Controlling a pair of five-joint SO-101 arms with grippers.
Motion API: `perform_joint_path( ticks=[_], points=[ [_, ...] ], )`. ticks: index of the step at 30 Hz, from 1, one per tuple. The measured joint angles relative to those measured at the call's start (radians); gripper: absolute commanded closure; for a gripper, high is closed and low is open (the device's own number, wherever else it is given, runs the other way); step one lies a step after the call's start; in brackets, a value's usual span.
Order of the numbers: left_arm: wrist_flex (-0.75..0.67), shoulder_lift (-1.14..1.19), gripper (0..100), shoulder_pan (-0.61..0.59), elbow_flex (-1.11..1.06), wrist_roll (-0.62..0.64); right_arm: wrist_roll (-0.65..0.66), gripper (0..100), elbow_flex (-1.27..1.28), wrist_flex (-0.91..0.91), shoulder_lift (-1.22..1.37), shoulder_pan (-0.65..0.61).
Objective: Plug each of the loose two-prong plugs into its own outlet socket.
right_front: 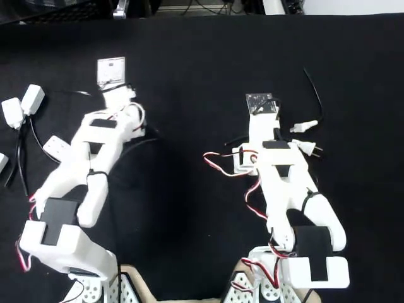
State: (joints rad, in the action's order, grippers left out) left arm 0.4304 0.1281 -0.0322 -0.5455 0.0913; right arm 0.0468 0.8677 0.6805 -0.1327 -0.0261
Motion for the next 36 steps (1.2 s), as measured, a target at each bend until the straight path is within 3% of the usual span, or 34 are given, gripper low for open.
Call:
perform_joint_path(
  ticks=[7, 15, 20, 28, 36],
  points=[
    [0.137, -0.005, 97, -0.054, 0.003, -0.137, 0.000, 98.7, 0.000, 0.000, 0.000, 0.000],
    [0.212, -0.008, 97, -0.063, 0.008, -0.146, 0.000, 98.7, 0.000, -0.003, 0.000, 0.000],
    [0.278, -0.006, 97, -0.066, 0.058, -0.012, 0.000, 98.7, 0.000, -0.003, 0.000, 0.000],
    [0.508, 0.008, 97, -0.066, 0.219, 0.327, 0.000, 98.7, 0.000, -0.003, 0.000, 0.000],
    [0.546, 0.023, 97, -0.057, 0.318, 0.519, 0.000, 98.7, 0.000, -0.003, 0.000, 0.000]
  ],
)
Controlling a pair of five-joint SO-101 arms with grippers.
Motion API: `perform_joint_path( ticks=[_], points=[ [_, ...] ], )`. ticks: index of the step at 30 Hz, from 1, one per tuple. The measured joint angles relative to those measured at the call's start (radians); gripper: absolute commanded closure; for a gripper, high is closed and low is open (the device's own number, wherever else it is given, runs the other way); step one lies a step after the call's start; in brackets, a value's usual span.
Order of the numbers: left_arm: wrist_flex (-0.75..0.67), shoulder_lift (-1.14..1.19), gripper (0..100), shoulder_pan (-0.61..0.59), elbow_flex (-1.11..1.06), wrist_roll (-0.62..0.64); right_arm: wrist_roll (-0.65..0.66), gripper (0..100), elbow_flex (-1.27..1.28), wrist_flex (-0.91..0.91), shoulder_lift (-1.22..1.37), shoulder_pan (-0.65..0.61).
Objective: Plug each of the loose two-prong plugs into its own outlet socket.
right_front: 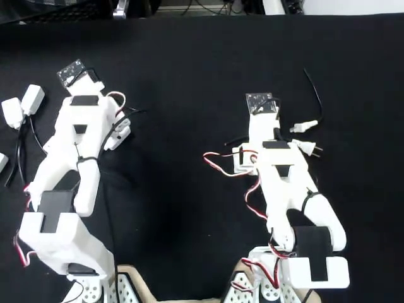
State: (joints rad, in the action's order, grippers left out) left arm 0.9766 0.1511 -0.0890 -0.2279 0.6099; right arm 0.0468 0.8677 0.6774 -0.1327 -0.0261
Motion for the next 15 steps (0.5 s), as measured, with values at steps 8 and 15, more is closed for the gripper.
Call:
perform_joint_path(
  ticks=[8, 15],
  points=[
    [0.044, 0.155, 97, 0.006, 0.181, 0.021, 0.000, 98.7, 0.000, 0.000, 0.000, 0.000],
    [0.172, 0.308, 97, -0.020, 0.434, 0.026, 0.000, 98.7, 0.000, 0.000, 0.000, 0.000]
  ],
)
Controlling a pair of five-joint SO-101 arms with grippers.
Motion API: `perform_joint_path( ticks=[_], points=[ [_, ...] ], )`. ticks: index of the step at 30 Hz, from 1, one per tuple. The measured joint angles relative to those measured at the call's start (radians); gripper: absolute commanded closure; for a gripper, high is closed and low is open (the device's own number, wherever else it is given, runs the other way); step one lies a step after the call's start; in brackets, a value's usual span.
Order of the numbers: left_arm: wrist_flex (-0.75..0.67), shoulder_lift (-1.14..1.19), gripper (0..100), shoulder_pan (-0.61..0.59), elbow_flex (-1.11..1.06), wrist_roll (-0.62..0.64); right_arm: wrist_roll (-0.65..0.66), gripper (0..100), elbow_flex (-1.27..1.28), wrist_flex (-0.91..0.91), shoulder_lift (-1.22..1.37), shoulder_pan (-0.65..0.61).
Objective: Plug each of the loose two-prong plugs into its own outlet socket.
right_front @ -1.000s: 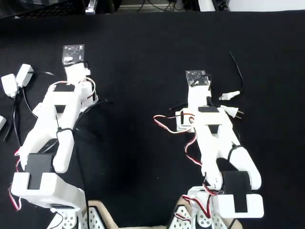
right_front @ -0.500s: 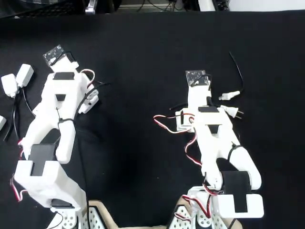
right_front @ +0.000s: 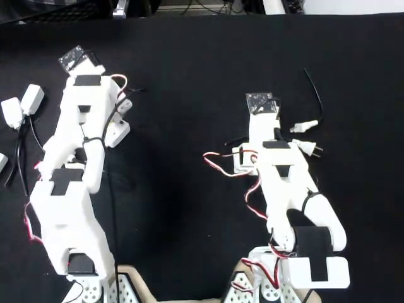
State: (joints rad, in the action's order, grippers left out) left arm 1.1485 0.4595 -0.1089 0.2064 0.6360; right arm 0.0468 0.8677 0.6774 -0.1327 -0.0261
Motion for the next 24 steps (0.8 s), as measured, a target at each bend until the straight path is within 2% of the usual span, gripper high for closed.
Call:
perform_joint_path(
  ticks=[6, 11, 21, 24],
  points=[
    [0.012, 0.002, 97, -0.003, 0.005, -0.006, 0.000, 98.7, 0.000, 0.000, 0.000, 0.000],
    [0.029, -0.008, 97, 0.011, 0.018, -0.084, 0.000, 98.7, 0.000, 0.000, 0.000, 0.000],
    [0.035, -0.302, 97, 0.269, -0.051, -0.109, 0.000, 98.7, 0.000, 0.000, -0.003, -0.006],
    [0.035, -0.390, 97, 0.315, -0.075, -0.110, 0.068, 98.7, 0.043, -0.003, -0.063, -0.052]
  ],
)
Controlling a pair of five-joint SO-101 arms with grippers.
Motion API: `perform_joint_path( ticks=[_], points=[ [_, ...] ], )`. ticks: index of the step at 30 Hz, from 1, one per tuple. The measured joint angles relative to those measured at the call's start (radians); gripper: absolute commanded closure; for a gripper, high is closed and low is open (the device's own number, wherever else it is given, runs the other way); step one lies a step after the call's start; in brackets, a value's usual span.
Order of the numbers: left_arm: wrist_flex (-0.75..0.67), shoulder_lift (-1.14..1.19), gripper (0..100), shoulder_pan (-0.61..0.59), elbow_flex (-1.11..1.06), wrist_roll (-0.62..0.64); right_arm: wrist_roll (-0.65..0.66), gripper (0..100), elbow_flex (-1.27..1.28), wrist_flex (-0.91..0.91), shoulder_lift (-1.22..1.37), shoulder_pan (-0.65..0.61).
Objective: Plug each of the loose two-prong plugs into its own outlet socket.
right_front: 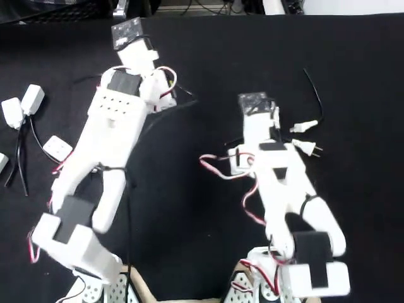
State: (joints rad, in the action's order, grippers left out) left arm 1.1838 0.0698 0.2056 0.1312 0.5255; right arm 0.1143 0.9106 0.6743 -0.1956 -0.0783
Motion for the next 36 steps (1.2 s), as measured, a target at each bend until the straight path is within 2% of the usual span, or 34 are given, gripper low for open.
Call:
perform_joint_path(
  ticks=[9, 14, 25, 32, 36],
  points=[
    [0.000, -0.233, 97, 0.157, -0.129, 0.075, 0.169, 98.7, 0.384, -0.186, -0.476, -0.141],
    [0.000, -0.374, 97, 0.226, -0.203, 0.075, 0.229, 98.7, 0.571, -0.186, -0.810, -0.204],
    [0.000, -0.410, 97, 0.247, -0.218, 0.084, 0.252, 98.7, 0.783, -0.146, -1.290, -0.287],
    [0.000, -0.410, 97, 0.264, -0.218, 0.084, 0.255, 98.7, 0.786, -0.074, -1.514, -0.311],
    [-0.032, -0.410, 97, 0.267, -0.218, 0.084, 0.341, 98.7, 0.784, -0.074, -1.564, -0.371]
  ],
)
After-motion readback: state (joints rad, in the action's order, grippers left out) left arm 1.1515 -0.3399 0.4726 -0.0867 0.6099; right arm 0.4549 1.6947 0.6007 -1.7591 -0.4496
